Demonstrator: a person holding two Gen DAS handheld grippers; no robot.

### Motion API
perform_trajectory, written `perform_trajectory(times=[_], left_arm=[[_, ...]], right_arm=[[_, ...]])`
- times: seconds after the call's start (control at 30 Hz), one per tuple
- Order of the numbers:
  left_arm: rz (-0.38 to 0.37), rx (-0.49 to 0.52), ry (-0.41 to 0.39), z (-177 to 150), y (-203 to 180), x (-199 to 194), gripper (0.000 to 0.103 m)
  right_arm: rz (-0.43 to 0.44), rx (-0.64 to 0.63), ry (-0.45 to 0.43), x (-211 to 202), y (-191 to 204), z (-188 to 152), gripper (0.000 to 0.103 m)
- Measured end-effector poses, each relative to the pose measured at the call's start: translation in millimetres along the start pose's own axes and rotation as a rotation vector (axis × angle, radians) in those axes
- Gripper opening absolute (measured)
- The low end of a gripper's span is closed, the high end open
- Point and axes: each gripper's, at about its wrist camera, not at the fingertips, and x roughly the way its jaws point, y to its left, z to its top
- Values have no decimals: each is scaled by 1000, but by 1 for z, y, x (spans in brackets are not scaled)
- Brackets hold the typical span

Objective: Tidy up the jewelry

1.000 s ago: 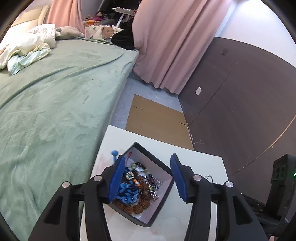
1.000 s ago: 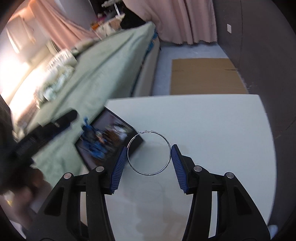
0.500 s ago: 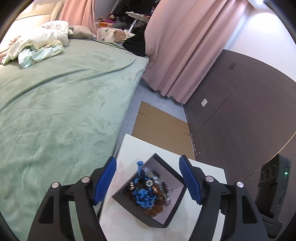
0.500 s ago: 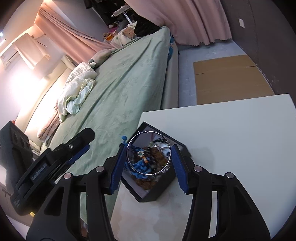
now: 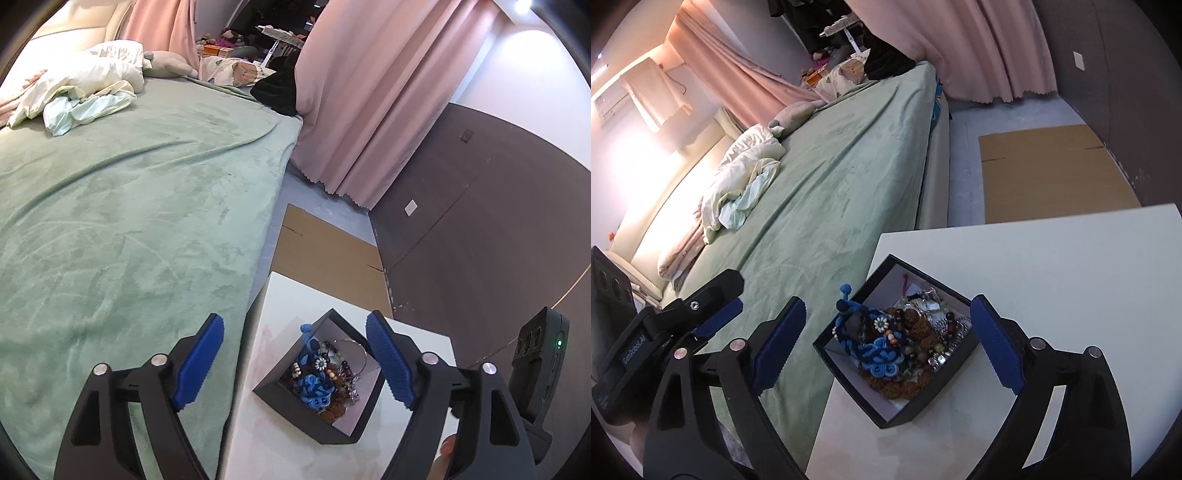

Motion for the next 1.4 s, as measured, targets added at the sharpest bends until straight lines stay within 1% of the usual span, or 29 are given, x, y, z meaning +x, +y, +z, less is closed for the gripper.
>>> perform_trajectory(times=[0.03,0.17,0.2,0.4,0.63,0.77,0.8,0.83,0.93,1.17,1.3,1.4], left_arm=[[4,11,-2,-2,-1,-3,80],[25,53,-22,-10,-8,-14,94],[28,62,-25,-13,-10,-15,94],[36,111,-9,-28,-23,-22,94],[44,206,-5,-52,-43,-33,94],[37,257,2,-63,-52,-35,94],[37,271,0,-66,-54,-37,94],[41,291,-7,-69,-57,-38,94],[41,339,-24,-76,-64,-43,94],[10,447,24,-93,-80,-46,94],[-7,486,33,-102,-85,-51,94],[-10,511,24,-109,-87,-55,94]], right_arm=[[-8,8,-1,-3,-2,-2,90],[-17,27,-1,-12,-9,-6,90],[-18,28,-2,-15,-10,-7,90],[-36,48,-7,-37,-20,-18,90],[-54,65,-38,-68,-33,-31,92],[-69,44,-38,-84,-35,-42,93],[-73,37,-39,-89,-35,-44,95],[-76,32,-40,-92,-35,-46,97],[-86,18,-45,-104,-37,-53,98],[-117,-34,-45,-124,-37,-67,98],[-133,-48,-60,-134,-38,-70,98],[-141,-64,-70,-143,-37,-74,98]])
